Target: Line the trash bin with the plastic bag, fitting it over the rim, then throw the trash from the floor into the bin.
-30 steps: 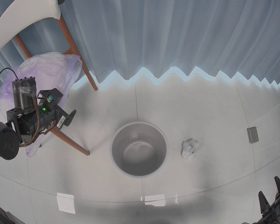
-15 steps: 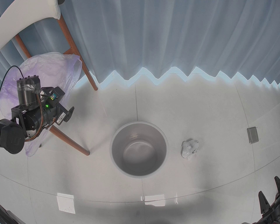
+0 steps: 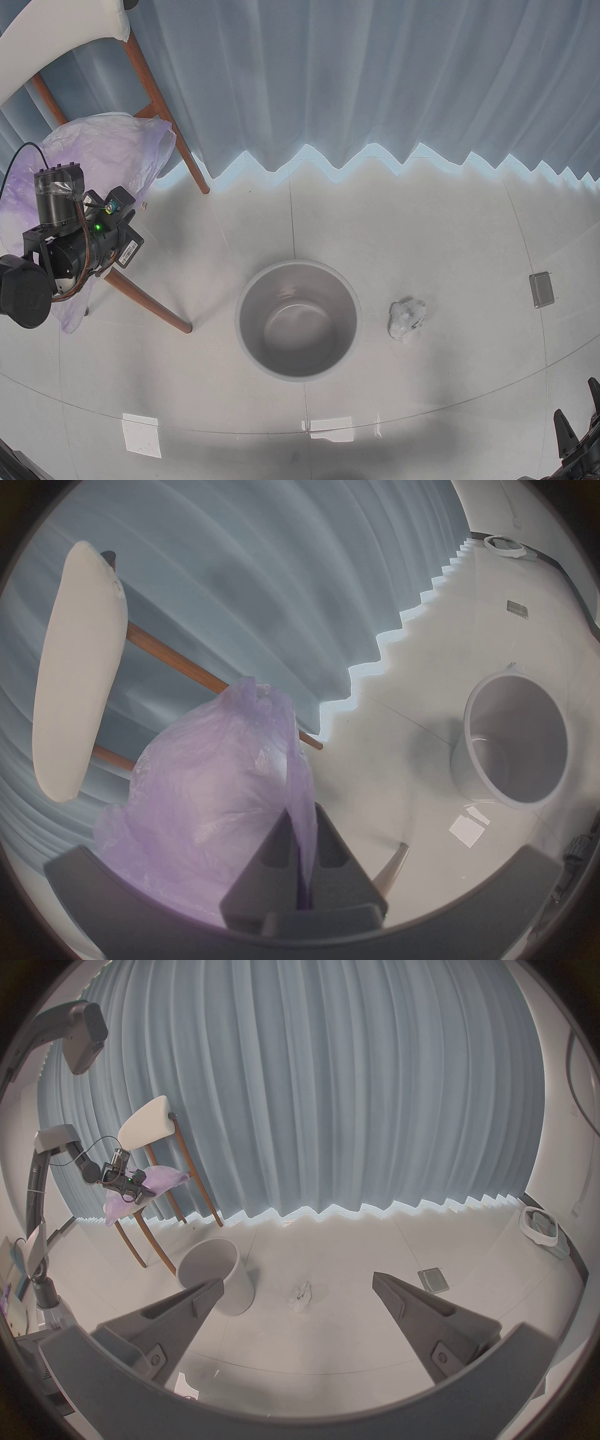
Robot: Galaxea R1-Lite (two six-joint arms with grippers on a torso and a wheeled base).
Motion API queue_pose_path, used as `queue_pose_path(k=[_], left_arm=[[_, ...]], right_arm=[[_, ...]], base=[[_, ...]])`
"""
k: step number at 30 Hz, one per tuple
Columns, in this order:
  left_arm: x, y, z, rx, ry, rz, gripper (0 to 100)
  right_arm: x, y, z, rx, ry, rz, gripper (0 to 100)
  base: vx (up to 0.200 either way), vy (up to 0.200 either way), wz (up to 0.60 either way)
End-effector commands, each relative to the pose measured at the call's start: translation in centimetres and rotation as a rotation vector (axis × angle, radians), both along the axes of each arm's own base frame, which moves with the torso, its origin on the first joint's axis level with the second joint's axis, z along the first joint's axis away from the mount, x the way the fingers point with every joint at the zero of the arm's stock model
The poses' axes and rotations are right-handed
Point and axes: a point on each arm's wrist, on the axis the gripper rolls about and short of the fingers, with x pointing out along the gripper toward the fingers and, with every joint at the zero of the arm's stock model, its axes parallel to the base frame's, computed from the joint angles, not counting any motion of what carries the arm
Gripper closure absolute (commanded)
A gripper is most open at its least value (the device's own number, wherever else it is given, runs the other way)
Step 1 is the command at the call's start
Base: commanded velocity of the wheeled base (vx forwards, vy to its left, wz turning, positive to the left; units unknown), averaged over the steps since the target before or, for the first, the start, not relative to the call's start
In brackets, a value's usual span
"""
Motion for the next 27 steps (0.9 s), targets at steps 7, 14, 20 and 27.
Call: queue_pose_path(k=[7, 14, 20, 27], left_arm=[[-3.7, 0.8, 2.5, -0.14, -0.086, 0.008, 100], [-6.6, 1.2, 3.0, -0.237, -0.096, 0.008, 100], [-8.5, 1.7, 2.3, -0.373, -0.084, 0.012, 100], [-9.2, 1.6, 2.6, -0.497, -0.087, -0.055, 100]], right_arm=[[0.0, 0.0, -0.5, 0.0, 0.001, 0.001, 0], [0.0, 0.0, -0.5, 0.0, 0.001, 0.001, 0], [0.0, 0.0, -0.5, -0.002, 0.0, 0.001, 0], [0.0, 0.0, -0.5, -0.002, 0.0, 0.003, 0]], base=[[0.0, 0.0, 0.0], [0.0, 0.0, 0.0], [0.0, 0.0, 0.0], [0.0, 0.0, 0.0]])
